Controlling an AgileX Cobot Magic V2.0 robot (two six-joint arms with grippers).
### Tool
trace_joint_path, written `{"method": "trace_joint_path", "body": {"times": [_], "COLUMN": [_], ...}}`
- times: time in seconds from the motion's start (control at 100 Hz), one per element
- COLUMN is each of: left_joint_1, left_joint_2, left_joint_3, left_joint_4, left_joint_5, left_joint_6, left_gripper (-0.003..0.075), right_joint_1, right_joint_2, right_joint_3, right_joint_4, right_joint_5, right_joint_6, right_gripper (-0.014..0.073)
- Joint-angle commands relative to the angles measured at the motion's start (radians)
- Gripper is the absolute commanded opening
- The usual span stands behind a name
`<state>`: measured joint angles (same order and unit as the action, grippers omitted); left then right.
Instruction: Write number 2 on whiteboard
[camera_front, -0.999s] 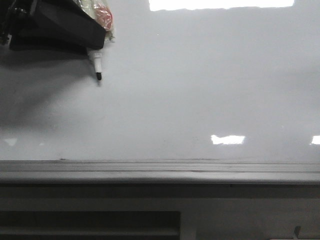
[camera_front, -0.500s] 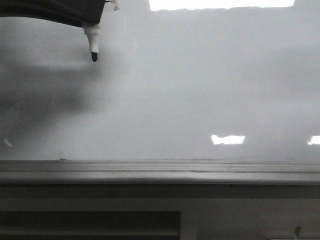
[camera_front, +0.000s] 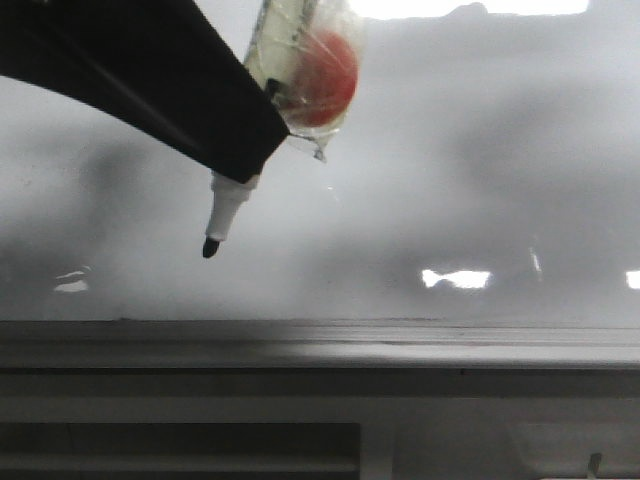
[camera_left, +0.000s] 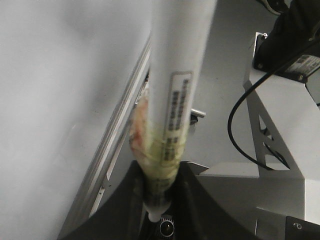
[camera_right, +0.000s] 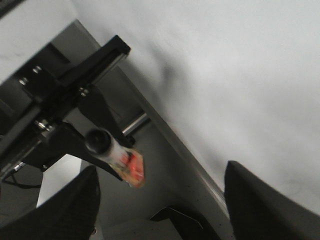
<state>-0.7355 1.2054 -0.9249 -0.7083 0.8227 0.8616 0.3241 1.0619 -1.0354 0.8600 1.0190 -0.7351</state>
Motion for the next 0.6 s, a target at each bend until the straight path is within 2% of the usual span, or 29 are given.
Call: {"method": "trace_joint_path", "body": {"times": [0.0,0.17,0.37,0.53,0.59], "left_joint_1": [-0.013,-0.013,-0.013,-0.013,-0.013], "left_joint_2": [0.006,0.04,0.087,0.095,0.095], "left_joint_3": [-0.056,-0.114,-0.194,-0.227,-0.229], "left_joint_4": [0.009,0.044,0.078,0.101,0.116], "left_joint_5": [0.006,0.036,0.064,0.078,0.078], "left_joint_6": [-0.032,-0.032,-0.032,-0.032,-0.032], "left_gripper": [-0.002,-0.002,-0.002,-0.002,-0.002], "right_joint_1": [0.014,0.049,0.101,0.103,0.103], "right_joint_2": [0.037,0.13,0.213,0.241,0.241], "right_joint_3": [-0.097,-0.19,-0.221,-0.221,-0.221], "right_joint_4": [0.053,0.053,0.037,0.037,0.037], "right_joint_5": [0.03,0.121,0.157,0.158,0.154], "right_joint_6": [-0.019,-0.019,-0.019,-0.021,-0.034], "right_gripper": [0.0464,0.0464,0.0464,0.0463,0.0431]}}
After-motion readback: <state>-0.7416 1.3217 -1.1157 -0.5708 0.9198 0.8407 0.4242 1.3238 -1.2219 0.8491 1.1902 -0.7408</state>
